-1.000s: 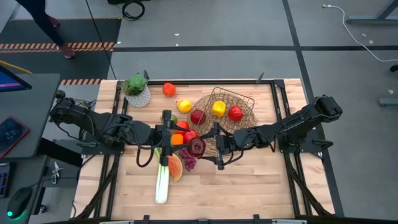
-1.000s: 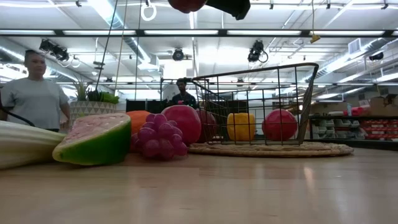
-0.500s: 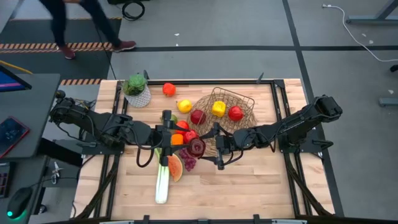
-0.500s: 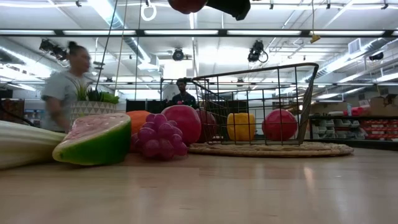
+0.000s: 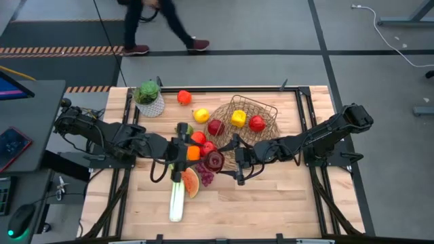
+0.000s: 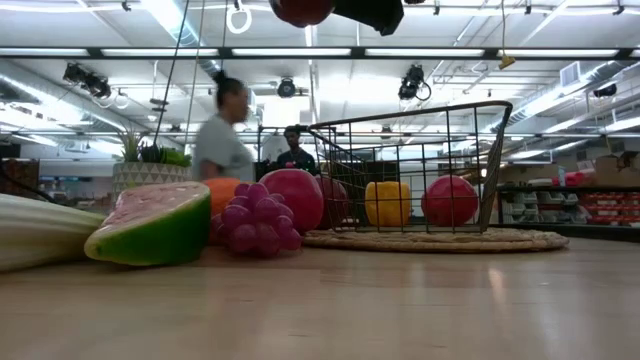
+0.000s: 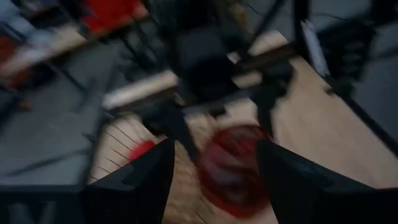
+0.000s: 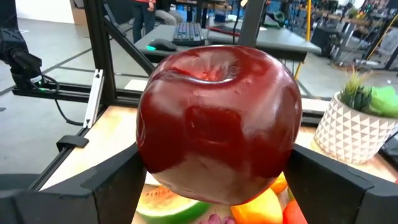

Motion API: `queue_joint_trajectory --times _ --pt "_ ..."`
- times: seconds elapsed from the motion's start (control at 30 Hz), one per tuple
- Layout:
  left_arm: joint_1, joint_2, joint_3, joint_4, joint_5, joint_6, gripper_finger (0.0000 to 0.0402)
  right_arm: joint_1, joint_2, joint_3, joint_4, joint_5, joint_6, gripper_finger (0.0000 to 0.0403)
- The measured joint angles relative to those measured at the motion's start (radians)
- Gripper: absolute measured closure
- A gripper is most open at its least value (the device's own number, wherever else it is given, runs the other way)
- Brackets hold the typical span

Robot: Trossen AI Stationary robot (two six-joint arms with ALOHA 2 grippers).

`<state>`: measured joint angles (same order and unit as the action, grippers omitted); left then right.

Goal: Build produce basket
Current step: Put the red apple into the gold wire basket

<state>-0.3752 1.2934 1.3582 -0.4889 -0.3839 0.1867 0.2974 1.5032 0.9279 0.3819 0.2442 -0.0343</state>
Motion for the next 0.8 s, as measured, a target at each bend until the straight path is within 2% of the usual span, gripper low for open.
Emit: queue_joint_trajectory --times 0.13,0.3,0.63,0.7,0.8 --pt "-0.01 0.0 0.0 -0.129 0.078 -0.084 0.017 0.0 0.0 0.0 -0.046 -0.003 0.028 0.0046" --pt "-0.043 0.0 0.0 -0.226 0.082 -0.167 0.017 0.002 0.0 -0.001 -0.059 -0.003 0.05 0.0046" --pt "-0.127 0.0 -0.04 -0.276 0.075 -0.267 0.017 0.013 0.0 -0.001 -0.092 -0.002 0.049 0.0046" --pt "-0.138 0.0 -0.071 -0.27 0.071 -0.287 0.017 0.028 0.001 -0.001 -0.134 0.023 0.035 0.0046" --pt "-0.147 0.001 -0.116 -0.263 0.07 -0.312 0.017 0.069 0.021 -0.001 -0.182 0.133 -0.012 0.0046"
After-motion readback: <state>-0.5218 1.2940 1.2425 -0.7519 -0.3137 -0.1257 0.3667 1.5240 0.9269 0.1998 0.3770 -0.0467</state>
